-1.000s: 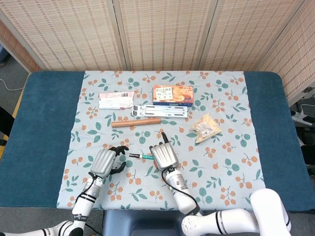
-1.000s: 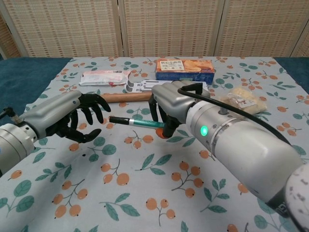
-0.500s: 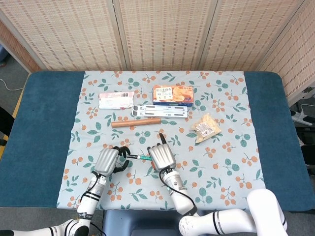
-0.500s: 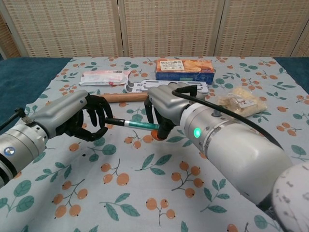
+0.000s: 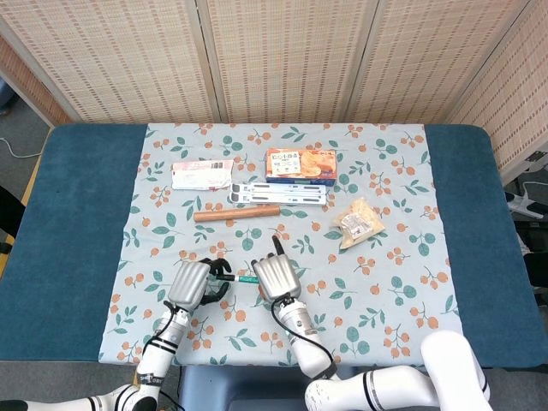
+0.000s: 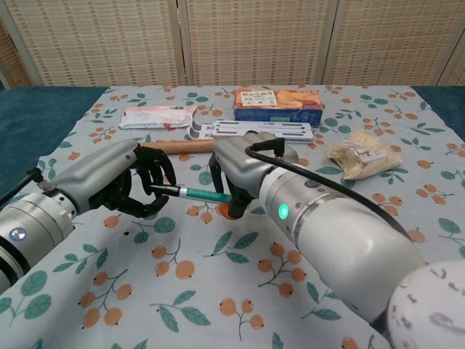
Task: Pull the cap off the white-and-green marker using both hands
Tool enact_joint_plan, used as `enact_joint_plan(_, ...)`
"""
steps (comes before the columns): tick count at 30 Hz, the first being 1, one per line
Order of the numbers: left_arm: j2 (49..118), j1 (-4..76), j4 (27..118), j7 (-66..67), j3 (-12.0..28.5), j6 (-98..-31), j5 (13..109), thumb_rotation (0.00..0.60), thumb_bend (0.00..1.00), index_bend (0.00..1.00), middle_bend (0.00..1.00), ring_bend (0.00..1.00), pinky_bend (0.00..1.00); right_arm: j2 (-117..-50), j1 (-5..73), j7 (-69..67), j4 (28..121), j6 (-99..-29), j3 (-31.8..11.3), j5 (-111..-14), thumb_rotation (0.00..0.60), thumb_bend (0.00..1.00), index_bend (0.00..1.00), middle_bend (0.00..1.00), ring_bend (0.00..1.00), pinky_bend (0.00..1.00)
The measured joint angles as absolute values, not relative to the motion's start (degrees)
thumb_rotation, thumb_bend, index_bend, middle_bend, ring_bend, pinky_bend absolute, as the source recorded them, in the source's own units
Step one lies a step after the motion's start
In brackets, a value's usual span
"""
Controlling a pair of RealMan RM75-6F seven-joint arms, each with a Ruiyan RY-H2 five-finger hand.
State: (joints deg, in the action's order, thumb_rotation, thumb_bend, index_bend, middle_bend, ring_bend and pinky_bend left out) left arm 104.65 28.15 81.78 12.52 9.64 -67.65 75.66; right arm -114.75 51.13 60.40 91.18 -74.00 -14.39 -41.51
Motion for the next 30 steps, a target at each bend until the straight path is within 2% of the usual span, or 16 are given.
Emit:
enact_joint_plan(16, 103.8, 28.3, 83.2, 13.7, 9.7, -67.5, 73.5, 0.6, 0.37, 0.4, 0.52, 0.49, 0.75, -115.2, 50.9, 60.7, 90.6, -74.4, -14.2, -41.6, 0.6, 0.41, 0.84, 0.81, 0.43, 0.0)
enact_joint_plan(30, 104.7, 28.5, 82.5, 13.0, 9.7, -68.1, 73.6, 0.6, 0.35, 0.49, 0.59, 0.52, 0.76, -115.4, 50.9, 61.1, 90.9, -74.6, -14.5, -41.3, 0.6, 0.41, 0.84, 0.81, 0.43, 0.0)
